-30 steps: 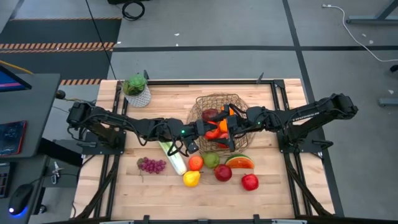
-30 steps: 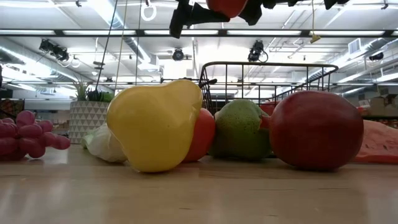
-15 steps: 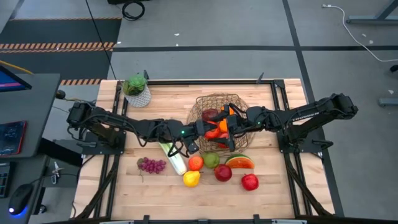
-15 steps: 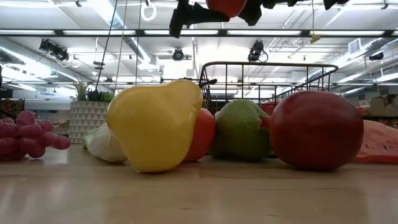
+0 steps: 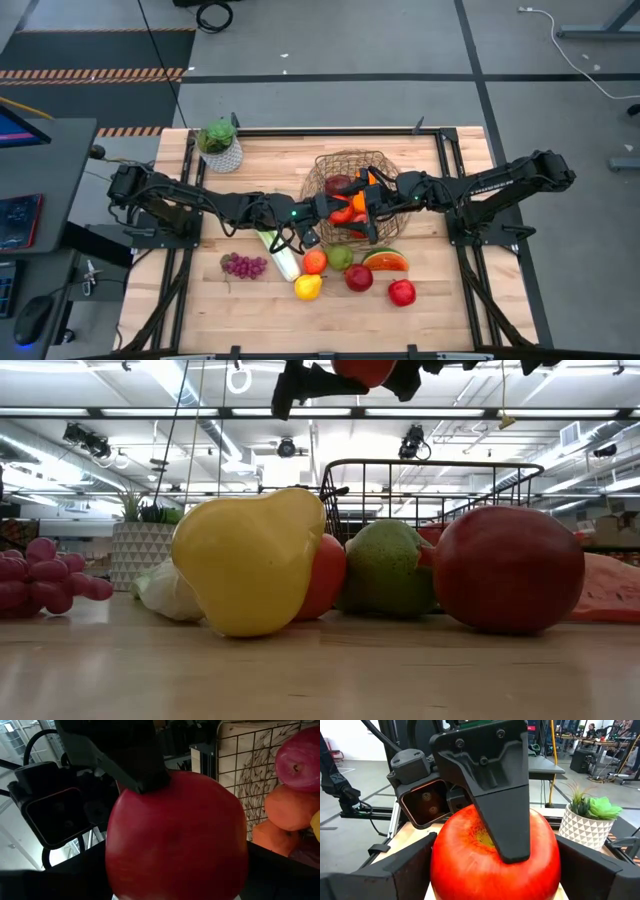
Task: Build produce basket
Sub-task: Put the red apple into the brown wire basket
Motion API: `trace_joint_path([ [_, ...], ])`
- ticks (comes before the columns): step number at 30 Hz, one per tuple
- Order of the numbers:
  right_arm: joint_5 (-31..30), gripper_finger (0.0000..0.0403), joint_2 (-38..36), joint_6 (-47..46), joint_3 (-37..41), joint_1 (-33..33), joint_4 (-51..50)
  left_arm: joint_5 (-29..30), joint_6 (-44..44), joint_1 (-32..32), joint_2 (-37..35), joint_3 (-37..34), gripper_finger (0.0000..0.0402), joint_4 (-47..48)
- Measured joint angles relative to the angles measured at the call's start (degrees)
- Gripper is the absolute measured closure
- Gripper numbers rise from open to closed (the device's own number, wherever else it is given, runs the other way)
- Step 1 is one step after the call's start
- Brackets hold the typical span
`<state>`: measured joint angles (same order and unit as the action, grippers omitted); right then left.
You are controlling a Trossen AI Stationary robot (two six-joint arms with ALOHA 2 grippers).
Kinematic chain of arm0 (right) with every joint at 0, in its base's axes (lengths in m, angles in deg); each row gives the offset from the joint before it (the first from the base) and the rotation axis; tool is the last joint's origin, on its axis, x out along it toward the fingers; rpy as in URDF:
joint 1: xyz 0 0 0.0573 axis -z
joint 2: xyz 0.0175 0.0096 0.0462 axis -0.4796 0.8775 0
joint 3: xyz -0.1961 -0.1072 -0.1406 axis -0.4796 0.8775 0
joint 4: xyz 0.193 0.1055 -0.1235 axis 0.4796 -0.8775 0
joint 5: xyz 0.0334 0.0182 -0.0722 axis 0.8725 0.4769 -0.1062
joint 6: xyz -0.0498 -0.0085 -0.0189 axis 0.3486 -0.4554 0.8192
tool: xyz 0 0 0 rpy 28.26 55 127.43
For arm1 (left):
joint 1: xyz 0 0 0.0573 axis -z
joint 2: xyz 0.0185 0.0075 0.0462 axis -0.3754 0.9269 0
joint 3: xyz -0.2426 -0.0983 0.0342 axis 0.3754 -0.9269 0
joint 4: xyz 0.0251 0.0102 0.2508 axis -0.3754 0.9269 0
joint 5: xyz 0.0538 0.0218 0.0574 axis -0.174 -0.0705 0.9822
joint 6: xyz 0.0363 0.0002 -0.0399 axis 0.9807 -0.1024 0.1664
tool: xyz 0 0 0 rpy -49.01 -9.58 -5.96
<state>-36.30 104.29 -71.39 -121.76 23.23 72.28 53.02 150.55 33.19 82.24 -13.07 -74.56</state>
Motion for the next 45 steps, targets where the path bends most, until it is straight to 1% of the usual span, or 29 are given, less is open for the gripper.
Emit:
trace_joint_path([
  [2,-0.01,0.0039,-0.04,-0.40,0.00,0.00,-0.38,0.32,-0.69,0.04,-0.02,-0.01,0.0059,0.27],
  [4,-0.07,0.0039,-0.04,-0.95,0.00,0.00,-0.62,0.23,-1.70,0.04,-0.02,-0.01,0.0025,0.16],
  [6,-0.16,0.0039,-0.04,-1.14,0.00,0.02,-0.60,0.14,-1.98,0.07,-0.04,-0.01,0.0009,0.09],
  [17,-0.03,0.0039,-0.06,-1.19,0.00,0.00,-0.17,0.02,-2.81,0.33,-0.04,-0.01,0.0004,-0.81],
  [22,-0.58,0.0039,-2.09,-0.54,0.02,0.04,-1.26,-0.18,-2.89,0.35,-0.07,-0.01,0.0004,-1.22],
  [28,-3.51,0.0039,-7.16,0.05,0.02,0.18,-10.37,0.23,-2.84,0.39,-0.07,-0.01,0.0004,-1.09],
  [36,-4.09,0.0039,-14.30,-0.81,0.02,0.20,-18.98,0.32,-2.81,0.37,-0.07,-0.01,0.0005,-1.03],
  [40,-4.60,0.0039,-18.10,-0.93,0.02,0.20,-24.95,0.41,-2.81,0.37,-0.07,-0.01,0.0005,-1.01],
  [45,-3.64,0.0039,-20.94,-1.47,0.02,0.10,-28.88,0.43,-2.88,0.35,-0.07,-0.01,0.0005,-0.98],
])
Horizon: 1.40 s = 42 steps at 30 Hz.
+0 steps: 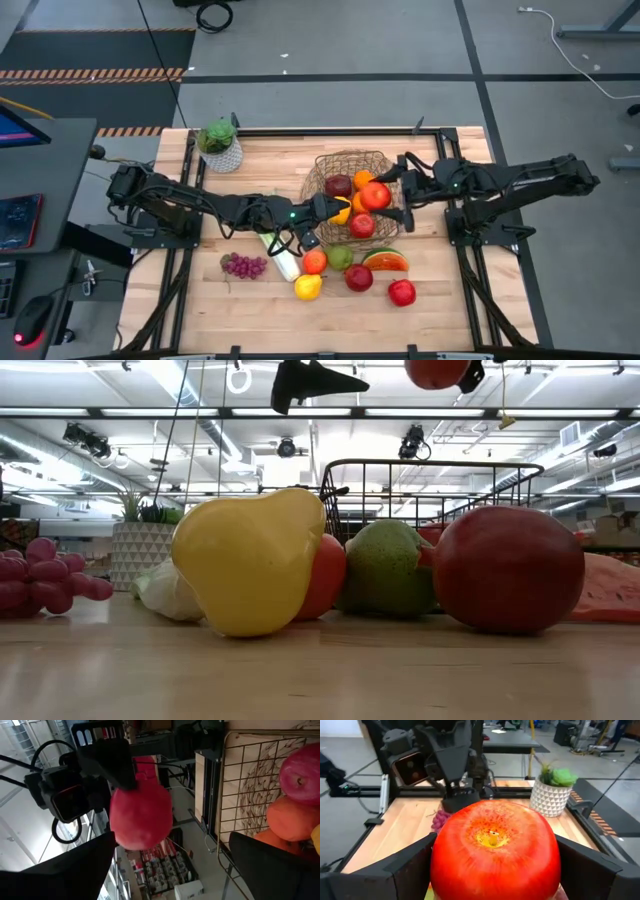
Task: Build produce basket
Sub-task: Put the red apple into the brown wire basket
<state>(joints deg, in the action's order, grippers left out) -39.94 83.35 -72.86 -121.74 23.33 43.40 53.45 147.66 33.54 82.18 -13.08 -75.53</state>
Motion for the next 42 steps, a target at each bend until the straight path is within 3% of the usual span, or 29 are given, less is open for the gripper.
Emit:
trace_joint_path([
  [7,0.38,0.0039,0.89,6.20,0.00,-2.61,-2.90,2.03,-3.43,1.28,0.00,0.00,0.0005,-0.52],
  [16,-5.26,0.0039,4.72,31.02,0.00,-5.79,-4.87,6.59,-10.50,1.38,0.00,0.00,0.0005,-0.53],
  [28,-32.08,0.0039,10.33,61.24,0.00,-6.73,-5.19,9.09,-13.01,-1.84,-0.02,0.00,0.0005,-0.55],
  [35,-36.47,0.0039,12.32,69.81,0.00,-7.76,-3.97,9.63,-14.93,-1.76,-0.02,0.00,0.0005,-0.60],
  [42,-43.40,0.0039,13.26,78.75,0.00,-13.98,-1.56,11.67,-22.77,-1.84,-0.01,0.00,0.0005,-0.56],
])
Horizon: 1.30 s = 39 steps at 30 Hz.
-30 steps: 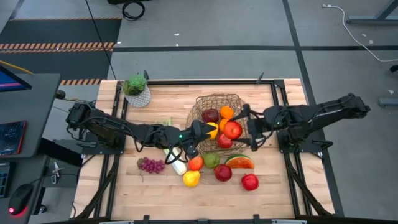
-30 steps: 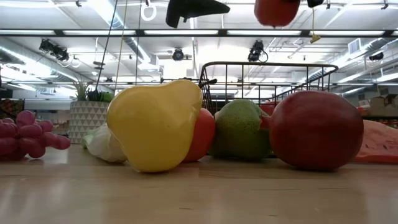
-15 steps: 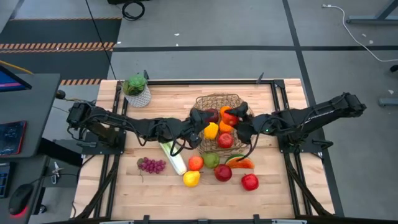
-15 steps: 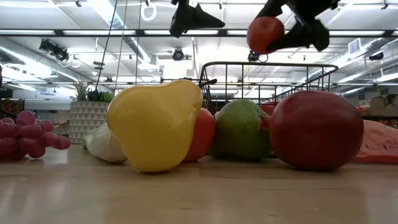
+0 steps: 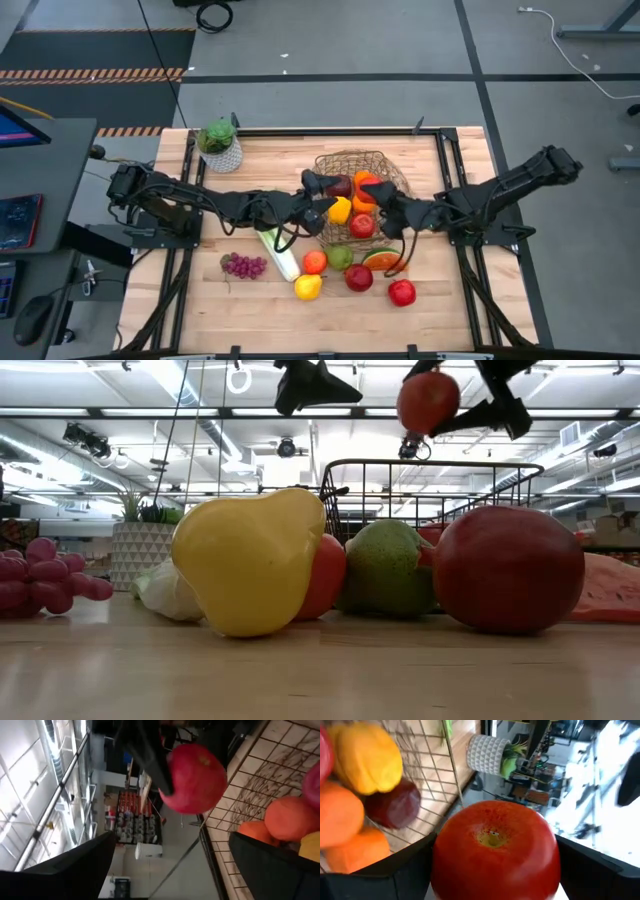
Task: Build produce basket
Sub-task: Put the red apple into the brown wire basket
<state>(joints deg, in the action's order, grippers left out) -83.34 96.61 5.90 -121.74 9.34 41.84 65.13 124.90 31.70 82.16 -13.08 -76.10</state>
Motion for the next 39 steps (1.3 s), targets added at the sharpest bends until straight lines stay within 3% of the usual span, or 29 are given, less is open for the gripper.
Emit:
trace_joint_path([
  [9,-2.16,0.0039,0.14,11.31,0.00,-4.67,0.43,0.15,-1.64,0.35,-0.01,0.00,0.0005,-0.05],
  [18,-2.17,0.0039,0.14,12.60,0.00,-4.56,0.47,0.15,-1.67,0.35,-0.01,0.00,0.0005,-0.06],
  [21,-2.18,0.0039,0.14,4.47,0.00,-4.12,2.92,0.15,-1.72,0.33,0.00,0.00,0.0005,-0.05],
  [29,-2.18,0.0039,0.13,-32.30,0.00,-3.00,10.43,0.15,-5.43,0.33,-0.01,0.00,0.0005,-0.05],
  [39,-2.15,0.0039,0.12,-59.53,0.00,-3.21,10.58,0.14,-10.36,0.33,0.00,0.00,0.0005,-0.04],
])
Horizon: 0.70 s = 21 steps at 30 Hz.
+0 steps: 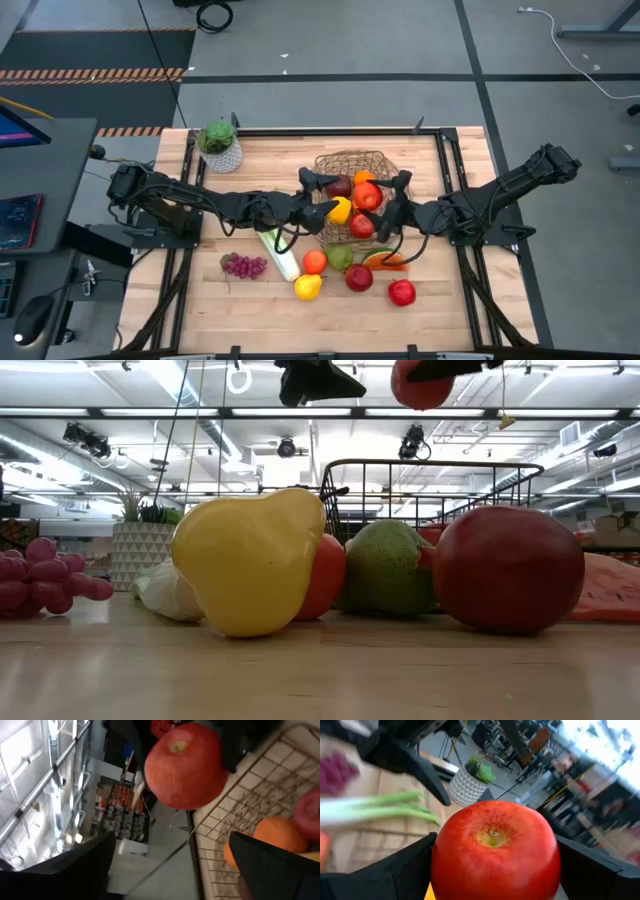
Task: Build produce basket
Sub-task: Put the red apple into the brown wire basket
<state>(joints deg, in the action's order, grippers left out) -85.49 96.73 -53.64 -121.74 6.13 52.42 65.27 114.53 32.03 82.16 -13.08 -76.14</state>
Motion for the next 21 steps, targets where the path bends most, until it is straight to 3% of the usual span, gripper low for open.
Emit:
trace_joint_path([
  [11,4.18,0.0039,-0.05,-50.60,0.00,0.15,-1.75,0.00,-13.54,0.06,-0.01,0.00,0.0005,1.71],
  [17,14.43,0.0038,-0.87,-71.03,0.00,4.74,-6.06,-0.04,-15.23,0.30,-0.01,0.00,0.0005,5.19],
  [21,27.15,0.0038,-0.85,-79.38,0.00,9.59,-6.41,-0.01,-18.70,0.28,-0.01,0.00,0.0005,5.78],
])
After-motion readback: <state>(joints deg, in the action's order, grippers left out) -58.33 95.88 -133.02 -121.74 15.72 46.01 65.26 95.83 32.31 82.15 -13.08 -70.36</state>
